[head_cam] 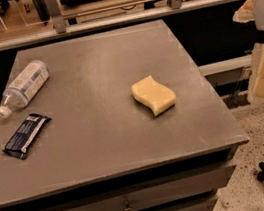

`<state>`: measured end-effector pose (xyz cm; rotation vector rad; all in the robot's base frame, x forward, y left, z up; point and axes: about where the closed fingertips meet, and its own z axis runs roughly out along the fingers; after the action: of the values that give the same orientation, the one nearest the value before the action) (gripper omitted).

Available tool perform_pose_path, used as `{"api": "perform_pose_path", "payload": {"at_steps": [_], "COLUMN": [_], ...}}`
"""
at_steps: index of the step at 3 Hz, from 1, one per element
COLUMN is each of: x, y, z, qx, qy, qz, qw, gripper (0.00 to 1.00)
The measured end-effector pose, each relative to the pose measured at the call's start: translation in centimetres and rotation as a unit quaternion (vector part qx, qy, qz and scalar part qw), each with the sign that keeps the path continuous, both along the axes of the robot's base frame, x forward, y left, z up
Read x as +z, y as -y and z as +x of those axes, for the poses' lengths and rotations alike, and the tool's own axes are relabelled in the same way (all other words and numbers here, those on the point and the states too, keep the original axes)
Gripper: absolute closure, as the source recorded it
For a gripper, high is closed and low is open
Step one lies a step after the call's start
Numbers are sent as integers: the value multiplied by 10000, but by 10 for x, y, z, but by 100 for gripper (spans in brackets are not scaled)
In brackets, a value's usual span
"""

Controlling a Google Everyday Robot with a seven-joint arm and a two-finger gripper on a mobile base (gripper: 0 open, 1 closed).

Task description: Pick sponge

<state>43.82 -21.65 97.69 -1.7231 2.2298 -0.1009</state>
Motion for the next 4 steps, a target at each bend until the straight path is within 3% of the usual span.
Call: {"api": "perform_pose_path", "payload": {"at_steps": [1,2,4], "x": [0,-4,-43], "y": [-3,-22,-114], "z": [1,7,53], "qx": [31,272,918], "qy": [-1,-22,-137], "qz": [35,305,1148], "qw": [10000,9992,9890], "gripper": [0,0,0]}}
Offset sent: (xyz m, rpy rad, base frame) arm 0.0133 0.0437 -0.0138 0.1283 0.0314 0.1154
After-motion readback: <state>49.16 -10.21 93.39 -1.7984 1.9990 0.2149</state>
